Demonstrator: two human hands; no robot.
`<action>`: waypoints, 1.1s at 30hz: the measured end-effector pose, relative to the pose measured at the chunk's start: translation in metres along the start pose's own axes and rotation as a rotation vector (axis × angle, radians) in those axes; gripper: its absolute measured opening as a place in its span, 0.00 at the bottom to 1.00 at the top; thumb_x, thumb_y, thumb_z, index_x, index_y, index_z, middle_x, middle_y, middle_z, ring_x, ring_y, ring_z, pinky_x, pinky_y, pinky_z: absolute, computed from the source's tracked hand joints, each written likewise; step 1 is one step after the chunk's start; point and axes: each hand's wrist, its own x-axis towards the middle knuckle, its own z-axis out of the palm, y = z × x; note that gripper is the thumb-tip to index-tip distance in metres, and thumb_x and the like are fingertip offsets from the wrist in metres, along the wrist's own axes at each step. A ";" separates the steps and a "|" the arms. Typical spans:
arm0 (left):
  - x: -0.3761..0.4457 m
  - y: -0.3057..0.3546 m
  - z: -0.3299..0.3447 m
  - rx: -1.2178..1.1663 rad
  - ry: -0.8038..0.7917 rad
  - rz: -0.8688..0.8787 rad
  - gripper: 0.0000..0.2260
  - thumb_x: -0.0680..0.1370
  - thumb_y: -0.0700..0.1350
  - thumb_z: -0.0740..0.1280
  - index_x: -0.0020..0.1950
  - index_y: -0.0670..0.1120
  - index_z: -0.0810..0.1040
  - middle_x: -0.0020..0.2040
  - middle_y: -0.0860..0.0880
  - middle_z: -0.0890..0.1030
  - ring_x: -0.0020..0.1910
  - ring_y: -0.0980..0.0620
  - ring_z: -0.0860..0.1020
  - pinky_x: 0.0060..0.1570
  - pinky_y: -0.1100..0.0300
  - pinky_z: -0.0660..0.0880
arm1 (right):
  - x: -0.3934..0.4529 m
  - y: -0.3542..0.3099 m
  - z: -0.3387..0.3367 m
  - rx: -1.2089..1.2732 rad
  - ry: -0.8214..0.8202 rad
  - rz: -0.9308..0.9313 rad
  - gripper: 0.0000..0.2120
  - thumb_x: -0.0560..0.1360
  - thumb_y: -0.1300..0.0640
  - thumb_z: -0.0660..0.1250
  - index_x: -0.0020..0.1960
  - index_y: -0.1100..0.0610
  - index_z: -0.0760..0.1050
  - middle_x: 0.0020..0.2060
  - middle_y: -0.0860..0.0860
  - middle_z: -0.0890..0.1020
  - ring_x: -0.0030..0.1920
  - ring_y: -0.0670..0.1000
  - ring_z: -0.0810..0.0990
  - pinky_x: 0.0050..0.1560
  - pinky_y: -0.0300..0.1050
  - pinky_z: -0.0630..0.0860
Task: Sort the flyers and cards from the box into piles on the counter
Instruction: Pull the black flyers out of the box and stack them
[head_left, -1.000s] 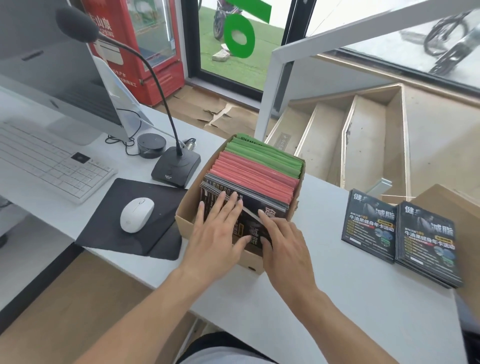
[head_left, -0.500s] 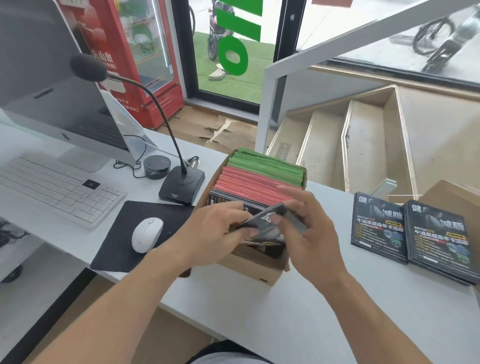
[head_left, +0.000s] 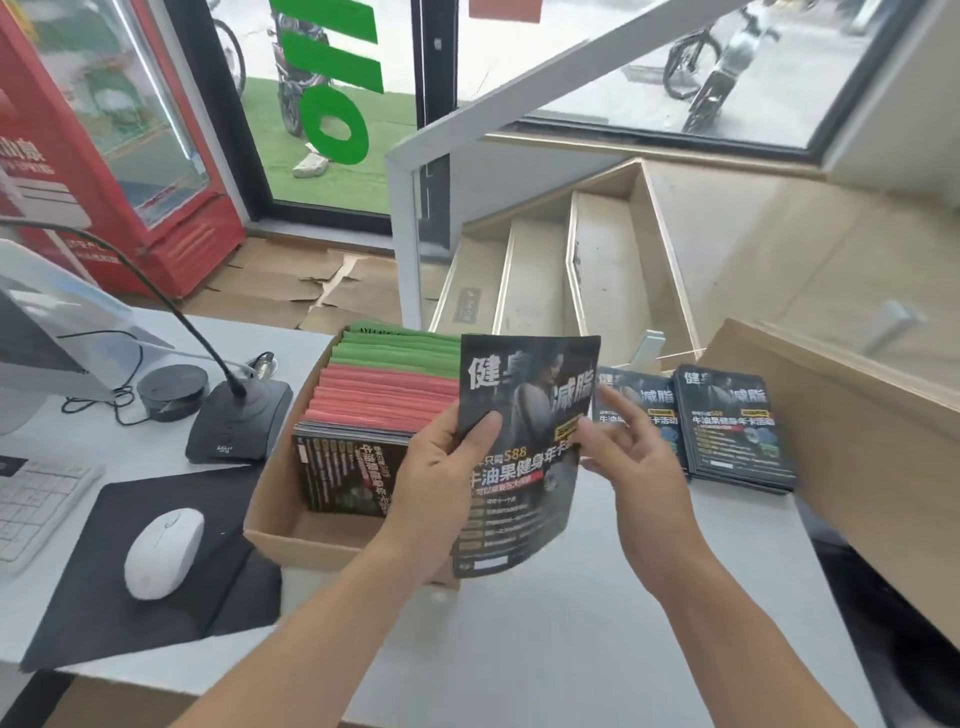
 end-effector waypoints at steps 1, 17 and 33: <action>0.002 -0.003 0.008 -0.032 -0.031 -0.031 0.12 0.79 0.51 0.70 0.60 0.49 0.83 0.57 0.39 0.84 0.57 0.33 0.81 0.62 0.30 0.73 | 0.001 0.000 -0.009 -0.059 0.024 -0.010 0.22 0.75 0.52 0.72 0.68 0.44 0.73 0.44 0.47 0.83 0.50 0.46 0.83 0.53 0.45 0.77; 0.023 -0.089 0.066 0.453 -0.050 0.024 0.09 0.84 0.41 0.63 0.61 0.53 0.76 0.53 0.59 0.85 0.55 0.56 0.82 0.56 0.58 0.74 | 0.018 0.060 -0.091 -0.184 0.082 0.002 0.14 0.77 0.63 0.72 0.59 0.49 0.78 0.52 0.49 0.86 0.55 0.54 0.83 0.58 0.61 0.79; 0.025 -0.093 0.068 0.680 -0.046 0.485 0.18 0.81 0.31 0.63 0.67 0.47 0.76 0.57 0.51 0.79 0.58 0.54 0.78 0.55 0.64 0.75 | 0.016 0.060 -0.102 -0.661 0.035 -0.473 0.21 0.80 0.69 0.63 0.65 0.47 0.73 0.55 0.46 0.78 0.54 0.43 0.78 0.51 0.33 0.74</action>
